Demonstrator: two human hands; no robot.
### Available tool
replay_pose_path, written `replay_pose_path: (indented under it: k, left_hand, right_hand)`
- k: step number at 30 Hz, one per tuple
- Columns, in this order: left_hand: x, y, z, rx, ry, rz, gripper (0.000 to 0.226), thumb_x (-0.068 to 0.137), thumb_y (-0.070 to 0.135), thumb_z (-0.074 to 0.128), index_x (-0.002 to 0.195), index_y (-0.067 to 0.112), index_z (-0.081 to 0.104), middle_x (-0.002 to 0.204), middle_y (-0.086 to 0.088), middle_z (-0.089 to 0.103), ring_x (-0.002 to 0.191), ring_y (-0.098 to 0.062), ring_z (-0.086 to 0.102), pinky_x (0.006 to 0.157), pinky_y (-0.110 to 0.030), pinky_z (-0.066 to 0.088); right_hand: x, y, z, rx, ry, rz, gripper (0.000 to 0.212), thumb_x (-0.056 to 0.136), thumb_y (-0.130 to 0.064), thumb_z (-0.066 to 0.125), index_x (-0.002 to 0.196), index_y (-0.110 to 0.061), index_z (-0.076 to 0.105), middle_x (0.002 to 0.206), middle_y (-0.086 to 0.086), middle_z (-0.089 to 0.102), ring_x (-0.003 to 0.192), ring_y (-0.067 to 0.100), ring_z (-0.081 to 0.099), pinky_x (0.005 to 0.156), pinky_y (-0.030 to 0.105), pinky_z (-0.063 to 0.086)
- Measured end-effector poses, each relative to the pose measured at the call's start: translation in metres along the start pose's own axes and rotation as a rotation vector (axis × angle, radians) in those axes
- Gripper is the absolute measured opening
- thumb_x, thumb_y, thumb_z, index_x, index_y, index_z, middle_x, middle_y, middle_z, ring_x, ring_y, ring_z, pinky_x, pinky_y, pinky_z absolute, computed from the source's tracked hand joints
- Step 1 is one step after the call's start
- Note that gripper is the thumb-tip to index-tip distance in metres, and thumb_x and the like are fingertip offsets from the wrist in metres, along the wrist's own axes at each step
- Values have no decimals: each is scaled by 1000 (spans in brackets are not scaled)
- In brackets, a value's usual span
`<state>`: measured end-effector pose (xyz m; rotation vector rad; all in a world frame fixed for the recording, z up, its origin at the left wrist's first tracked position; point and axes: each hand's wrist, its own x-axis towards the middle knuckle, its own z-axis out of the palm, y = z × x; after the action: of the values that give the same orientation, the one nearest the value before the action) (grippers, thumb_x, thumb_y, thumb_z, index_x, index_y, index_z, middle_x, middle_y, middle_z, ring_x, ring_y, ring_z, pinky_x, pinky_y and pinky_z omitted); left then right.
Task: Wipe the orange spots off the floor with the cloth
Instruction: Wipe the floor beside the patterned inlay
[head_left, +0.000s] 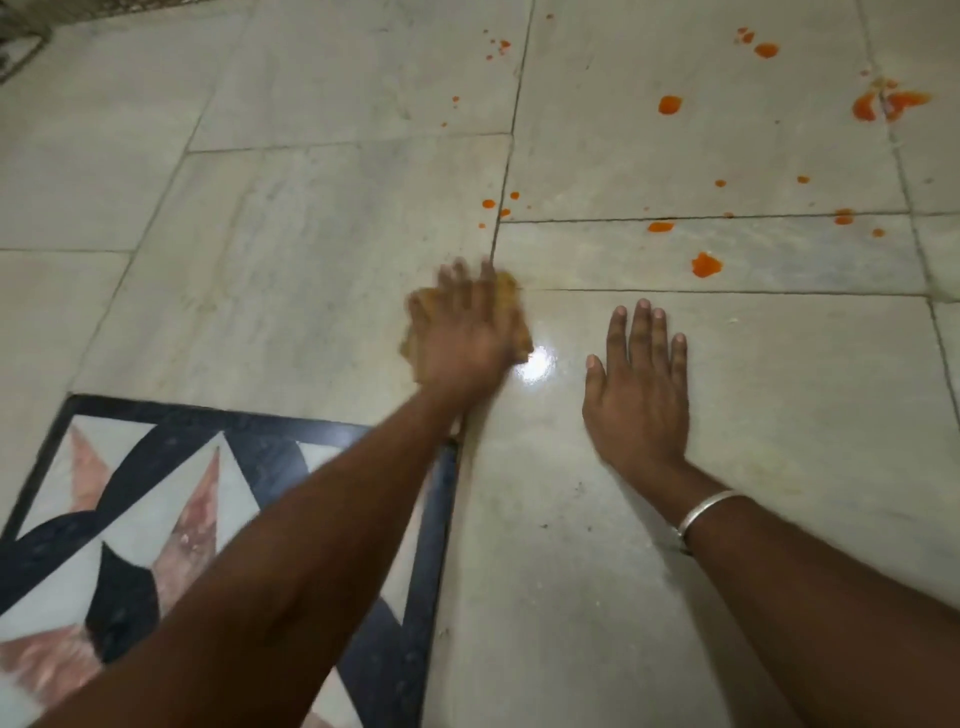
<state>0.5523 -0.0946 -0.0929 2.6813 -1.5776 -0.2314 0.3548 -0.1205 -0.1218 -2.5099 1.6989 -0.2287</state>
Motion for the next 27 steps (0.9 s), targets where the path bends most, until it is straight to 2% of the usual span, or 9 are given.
replay_pose_path:
  k: [3,6,10,13,17,20,22,24,27]
  left_hand:
    - [-10,-76,-4,45,13,-247,71,104,53,12,166,20,-3,173,-17,5,159,-39,6,122,-70,9]
    - [-74,-79,6,-60,50,-421,73,106,59,7,166,19,4,172,-18,11,159,-38,11,122,-70,9]
    - [-94,-9,20,-71,33,-203,73,105,62,7,166,22,-1,173,-15,5,160,-36,3,125,-66,1]
    - [-39,-23,9,-24,26,-9,70,107,61,15,166,27,0,174,-9,1,161,-31,0,127,-61,-1]
    - [-37,-119,1,10,83,-407,70,106,55,14,166,18,10,171,-19,16,157,-39,16,123,-66,14]
    - [-84,-108,6,-73,122,-605,75,104,57,7,166,16,13,170,-20,20,157,-40,18,121,-70,13]
    - [-101,-61,14,-61,115,-516,75,104,56,6,166,14,14,169,-21,21,157,-41,18,122,-70,10]
    - [-91,-22,21,-51,105,-258,71,107,56,13,166,18,14,171,-18,18,159,-37,15,125,-64,6]
    - [-26,-39,4,-53,71,-70,68,107,59,18,166,27,9,174,-9,10,161,-28,5,127,-60,2]
  right_hand:
    - [-1,-4,1,30,33,-1,67,104,-41,20,161,-4,23,168,21,19,157,34,15,128,52,11]
    - [-2,-4,1,30,51,9,66,104,-38,20,160,-2,24,167,22,20,157,35,15,128,52,11]
    - [-2,-18,0,24,37,19,68,104,-37,18,159,3,21,168,22,18,158,34,12,127,52,11]
    - [0,-28,5,17,12,-57,68,104,-39,18,161,-2,20,169,20,16,158,32,11,128,53,10]
    - [-6,-23,7,41,15,-94,68,104,-41,19,161,-5,21,169,20,16,158,34,12,127,53,9]
    - [-4,-24,6,41,35,-78,69,105,-43,22,161,-3,23,168,22,18,157,35,13,128,53,9]
    - [-2,-33,7,51,34,-111,70,104,-44,23,161,-3,22,168,21,17,157,35,13,128,53,9]
    - [0,-51,10,57,25,-233,68,104,-42,21,161,-4,24,168,20,18,158,33,13,128,52,7]
    - [10,-76,18,75,14,-296,64,104,-37,21,161,-7,26,168,18,19,157,31,16,128,51,8]
